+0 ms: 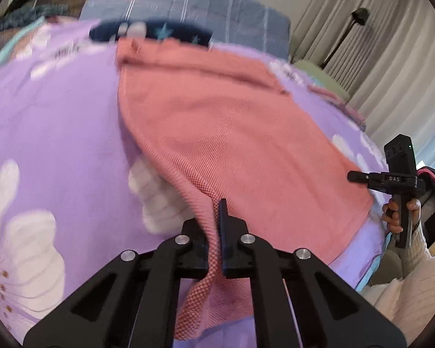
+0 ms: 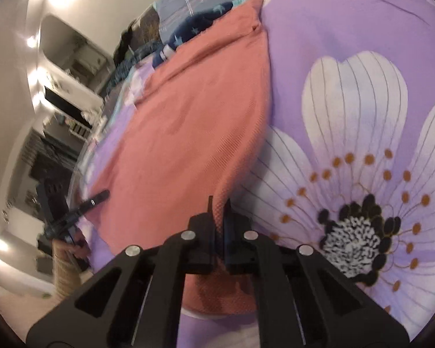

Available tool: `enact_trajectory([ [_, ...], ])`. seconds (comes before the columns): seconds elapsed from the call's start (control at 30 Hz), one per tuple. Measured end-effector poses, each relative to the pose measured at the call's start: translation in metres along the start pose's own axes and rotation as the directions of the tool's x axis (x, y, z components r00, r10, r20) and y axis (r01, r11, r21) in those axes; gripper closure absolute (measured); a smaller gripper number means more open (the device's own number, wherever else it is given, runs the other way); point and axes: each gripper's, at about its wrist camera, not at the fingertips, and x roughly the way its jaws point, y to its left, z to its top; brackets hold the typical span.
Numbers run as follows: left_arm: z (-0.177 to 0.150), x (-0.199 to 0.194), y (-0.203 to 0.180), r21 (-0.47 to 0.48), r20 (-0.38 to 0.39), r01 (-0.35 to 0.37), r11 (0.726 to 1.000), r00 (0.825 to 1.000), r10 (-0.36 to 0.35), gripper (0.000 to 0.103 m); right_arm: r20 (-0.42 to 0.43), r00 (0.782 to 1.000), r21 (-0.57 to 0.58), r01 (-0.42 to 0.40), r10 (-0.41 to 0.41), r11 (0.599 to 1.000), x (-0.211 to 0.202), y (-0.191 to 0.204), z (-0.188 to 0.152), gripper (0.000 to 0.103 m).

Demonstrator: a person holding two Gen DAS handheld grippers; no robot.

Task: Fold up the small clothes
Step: 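Grasp the sleepsuit leg end with the left gripper and fold it toward the collar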

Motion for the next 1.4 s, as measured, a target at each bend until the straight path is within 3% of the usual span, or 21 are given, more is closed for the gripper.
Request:
enact_trajectory([
  [0.07, 0.012, -0.027, -0.011, 0.027, 0.087, 0.023, 0.999, 0.996, -0.026, 0.098, 0.070, 0.997, -0.048, -0.030, 0.033, 0.998, -0.019, 0.017, 0.006, 0.099],
  [0.2, 0.032, -0.088, -0.038, 0.104, 0.253, -0.004, 0.995, 0.967, -0.023, 0.100, 0.191, 0.979, -0.169, -0.034, 0.067, 0.985, -0.066, 0.057, 0.017, 0.099],
  [0.37, 0.022, -0.150, -0.068, 0.181, 0.375, 0.007, 0.984, 0.924, -0.076, 0.100, 0.312, 0.938, -0.279, -0.059, 0.148, 0.959, -0.140, 0.090, 0.003, 0.099],
  [0.47, 0.004, -0.170, -0.091, 0.236, 0.378, 0.010, 0.972, 0.920, -0.102, 0.099, 0.347, 0.932, -0.333, 0.023, 0.100, 0.943, -0.172, 0.102, -0.020, 0.099],
  [0.53, -0.003, -0.161, -0.099, 0.263, 0.346, 0.005, 0.965, 0.933, -0.099, 0.099, 0.343, 0.939, -0.322, 0.092, 0.026, 0.942, -0.172, 0.099, -0.031, 0.099],
  [0.6, -0.002, -0.143, -0.097, 0.263, 0.310, 0.007, 0.965, 0.946, -0.092, 0.099, 0.301, 0.954, -0.267, 0.091, -0.007, 0.959, -0.150, 0.085, -0.026, 0.098],
  [0.73, 0.017, -0.094, -0.067, 0.176, 0.240, -0.011, 0.984, 0.970, -0.032, 0.099, 0.249, 0.967, -0.159, 0.090, -0.049, 0.983, -0.102, 0.057, -0.009, 0.098],
  [0.9, 0.051, -0.065, -0.031, 0.072, 0.258, 0.014, 0.997, 0.966, -0.032, 0.099, 0.255, 0.966, -0.139, 0.078, -0.040, 0.987, -0.068, 0.046, 0.029, 0.098],
  [1.1, 0.106, -0.033, -0.017, 0.087, 0.249, -0.046, 0.995, 0.968, 0.023, 0.099, 0.268, 0.960, -0.168, 0.127, -0.078, 0.978, -0.032, 0.051, 0.097, 0.098],
  [1.27, 0.135, 0.025, 0.021, 0.033, 0.174, -0.106, 0.994, 0.980, 0.099, 0.099, 0.228, 0.962, -0.137, 0.185, -0.151, 0.973, 0.017, 0.030, 0.139, 0.097],
  [1.37, 0.136, 0.080, 0.058, -0.017, 0.060, -0.223, 0.975, 0.973, 0.224, 0.098, 0.150, 0.952, -0.112, 0.284, -0.266, 0.952, 0.065, 0.001, 0.153, 0.093],
  [1.4, 0.133, 0.091, 0.065, -0.032, 0.026, -0.234, 0.972, 0.972, 0.235, 0.096, 0.114, 0.947, -0.086, 0.310, -0.299, 0.947, 0.080, -0.011, 0.153, 0.092],
])
